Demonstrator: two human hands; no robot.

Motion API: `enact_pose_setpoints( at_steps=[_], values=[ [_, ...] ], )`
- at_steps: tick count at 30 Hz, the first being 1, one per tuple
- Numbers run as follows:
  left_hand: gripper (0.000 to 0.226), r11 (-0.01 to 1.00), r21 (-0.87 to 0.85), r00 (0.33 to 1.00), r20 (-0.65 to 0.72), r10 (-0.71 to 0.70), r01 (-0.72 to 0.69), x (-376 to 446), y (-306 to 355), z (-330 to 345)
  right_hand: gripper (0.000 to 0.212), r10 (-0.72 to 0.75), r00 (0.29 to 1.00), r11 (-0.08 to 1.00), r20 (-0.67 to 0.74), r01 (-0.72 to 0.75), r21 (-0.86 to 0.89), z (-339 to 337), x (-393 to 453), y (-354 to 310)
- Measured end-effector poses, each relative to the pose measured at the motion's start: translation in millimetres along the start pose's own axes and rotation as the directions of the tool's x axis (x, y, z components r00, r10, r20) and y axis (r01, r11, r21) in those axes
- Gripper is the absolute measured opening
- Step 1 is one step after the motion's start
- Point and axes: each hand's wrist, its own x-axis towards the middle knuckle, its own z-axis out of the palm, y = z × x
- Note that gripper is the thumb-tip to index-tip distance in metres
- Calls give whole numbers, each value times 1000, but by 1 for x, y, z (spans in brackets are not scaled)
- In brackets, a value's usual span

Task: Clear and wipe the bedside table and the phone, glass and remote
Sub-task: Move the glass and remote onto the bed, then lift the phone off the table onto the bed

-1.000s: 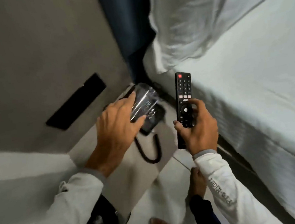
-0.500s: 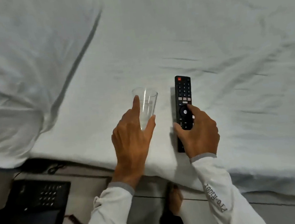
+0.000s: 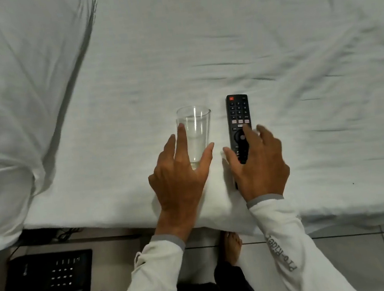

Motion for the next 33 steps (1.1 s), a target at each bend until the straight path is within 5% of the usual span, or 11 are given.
enact_pose_setpoints(
  at_steps=[3, 6, 10, 12, 17, 19, 21, 24, 29, 33],
  values=[
    [67, 998, -19, 995, -80, -56, 55, -21, -31, -12, 65, -213, 945, 974, -247, 226, 27, 1, -17, -27],
    [68, 993, 23, 985, -125, -115, 119, -61, -93, -34, 76, -458, 851, 879, -257, 476, 9, 22, -51, -70],
    [75, 913, 308, 963, -123, -239, 266, -149, -198, -75, 83, -779, 627, 625, 1, 776, 80, 84, -145, -124],
    [77, 850, 396, 937, -94, -337, 346, -202, -247, -87, 80, -881, 451, 466, 141, 878, 108, 121, -193, -132],
    [81, 706, 426, 798, -70, -598, 566, -283, -325, -94, 78, -913, 199, 267, 357, 951, 154, 195, -254, -149],
    [82, 682, 294, 725, -60, -686, 670, -289, -346, -82, 80, -888, 129, 237, 442, 951, 199, 228, -261, -167],
    [84, 610, -70, 609, -33, -792, 789, -280, -360, -67, 83, -825, 103, 324, 555, 891, 316, 260, -258, -185],
    [82, 284, -554, 410, 116, -905, 783, -262, -375, -38, 83, -694, 147, 601, 704, 658, 454, 305, -258, -203],
    [49, 158, -757, 199, -38, -979, 634, -227, -385, -24, 57, -672, 332, 736, 662, 396, 549, 323, -269, -203],
    [37, -88, -889, 169, 181, -969, 449, -243, -381, -35, 53, -586, 340, 810, 735, 219, 544, 292, -281, -177]
  ],
)
